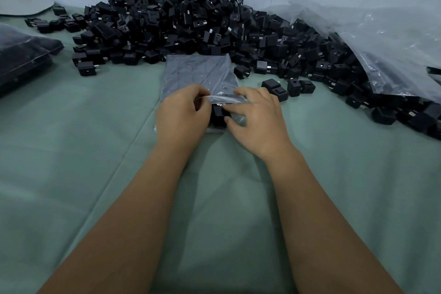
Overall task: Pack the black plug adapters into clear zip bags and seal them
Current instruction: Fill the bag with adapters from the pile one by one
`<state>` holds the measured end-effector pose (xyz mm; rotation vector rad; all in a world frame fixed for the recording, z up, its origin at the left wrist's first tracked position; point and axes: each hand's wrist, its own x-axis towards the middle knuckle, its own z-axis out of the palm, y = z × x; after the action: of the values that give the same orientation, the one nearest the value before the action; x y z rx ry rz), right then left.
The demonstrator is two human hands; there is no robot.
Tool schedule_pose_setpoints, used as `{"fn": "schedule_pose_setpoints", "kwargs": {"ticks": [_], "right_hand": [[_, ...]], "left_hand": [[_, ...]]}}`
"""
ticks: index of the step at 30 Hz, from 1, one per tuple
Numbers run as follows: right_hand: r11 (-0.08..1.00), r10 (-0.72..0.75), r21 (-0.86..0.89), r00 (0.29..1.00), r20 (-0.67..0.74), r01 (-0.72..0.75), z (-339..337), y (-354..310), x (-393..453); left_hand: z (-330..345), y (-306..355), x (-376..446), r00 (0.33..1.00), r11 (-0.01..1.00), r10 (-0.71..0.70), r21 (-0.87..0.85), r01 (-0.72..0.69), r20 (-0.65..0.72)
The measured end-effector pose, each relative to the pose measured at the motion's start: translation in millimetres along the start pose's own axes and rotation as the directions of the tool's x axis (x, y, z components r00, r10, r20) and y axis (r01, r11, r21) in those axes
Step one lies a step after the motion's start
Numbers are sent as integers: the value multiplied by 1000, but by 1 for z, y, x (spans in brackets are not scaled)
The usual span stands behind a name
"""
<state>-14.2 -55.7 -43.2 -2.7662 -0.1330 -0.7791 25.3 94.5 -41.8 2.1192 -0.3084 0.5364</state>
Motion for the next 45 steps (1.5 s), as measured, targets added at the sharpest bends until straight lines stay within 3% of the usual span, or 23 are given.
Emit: {"fn": "schedule_pose_setpoints", "kwargs": {"ticks": [8,19,27,31,45], "right_hand": [[997,43,-69,998,-55,-47,5,1,2],[1000,-4,-27,998,-56,3,4,-4,3],[998,40,60,998,-55,-36,3,-2,3],[999,35,-9,999,27,-35,7,-5,3],[999,47,11,997,-55,-46,2,-4,1]], "left_hand": [[0,1,-2,995,995,93,43,-91,-28],[2,1,0,998,998,44,43,-43,-42],[-1,2,2,994,998,67,2,-67,-88],[-2,2,1,993,997,69,-16,-70,-99],[-1,2,1,992,997,72,3,-72,-105]]}}
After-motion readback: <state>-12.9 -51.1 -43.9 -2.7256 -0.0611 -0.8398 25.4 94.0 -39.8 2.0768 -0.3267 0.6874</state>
